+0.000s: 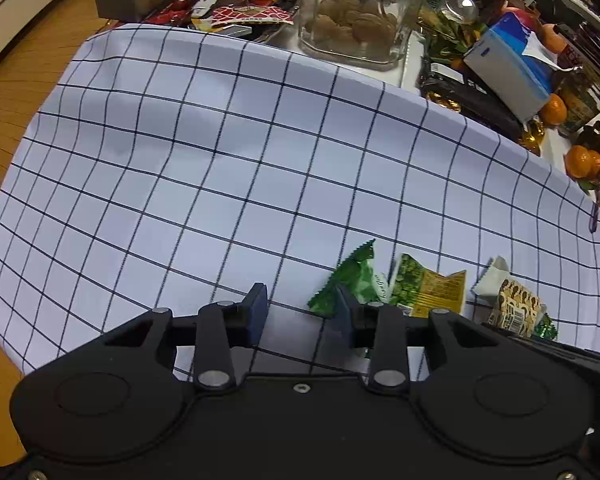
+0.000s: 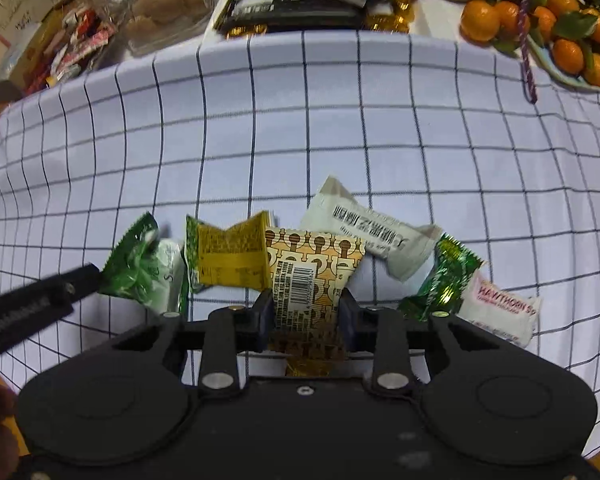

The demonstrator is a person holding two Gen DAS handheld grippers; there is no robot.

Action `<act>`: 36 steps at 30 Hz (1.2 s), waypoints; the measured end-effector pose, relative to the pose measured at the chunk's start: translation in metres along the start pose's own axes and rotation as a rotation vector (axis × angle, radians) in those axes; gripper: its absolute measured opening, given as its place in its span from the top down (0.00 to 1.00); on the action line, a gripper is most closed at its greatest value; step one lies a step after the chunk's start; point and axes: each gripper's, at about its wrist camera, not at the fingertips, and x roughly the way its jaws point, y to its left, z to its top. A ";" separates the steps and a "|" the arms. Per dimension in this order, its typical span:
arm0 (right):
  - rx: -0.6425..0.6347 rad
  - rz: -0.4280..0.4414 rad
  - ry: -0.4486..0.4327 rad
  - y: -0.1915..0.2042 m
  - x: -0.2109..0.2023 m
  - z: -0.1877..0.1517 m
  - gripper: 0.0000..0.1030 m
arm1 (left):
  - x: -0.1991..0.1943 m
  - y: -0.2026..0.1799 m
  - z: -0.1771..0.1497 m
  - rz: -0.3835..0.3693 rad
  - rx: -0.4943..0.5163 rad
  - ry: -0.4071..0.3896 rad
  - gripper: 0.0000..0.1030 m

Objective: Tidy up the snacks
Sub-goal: 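Lift the green packet with the left tool while the right tool lifts the beige patterned packet, then carry the green packet and beige patterned packet over the gold tray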

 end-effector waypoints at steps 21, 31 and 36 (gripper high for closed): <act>0.031 0.083 -0.026 -0.024 -0.037 -0.009 0.67 | 0.024 -0.027 -0.002 -0.061 -0.018 0.034 0.56; 0.059 0.093 -0.008 -0.027 -0.037 -0.007 0.67 | 0.036 -0.030 0.002 -0.022 -0.064 0.052 0.56; 0.066 0.092 0.002 -0.029 -0.036 -0.007 0.67 | 0.037 -0.027 0.002 -0.027 -0.097 0.049 0.56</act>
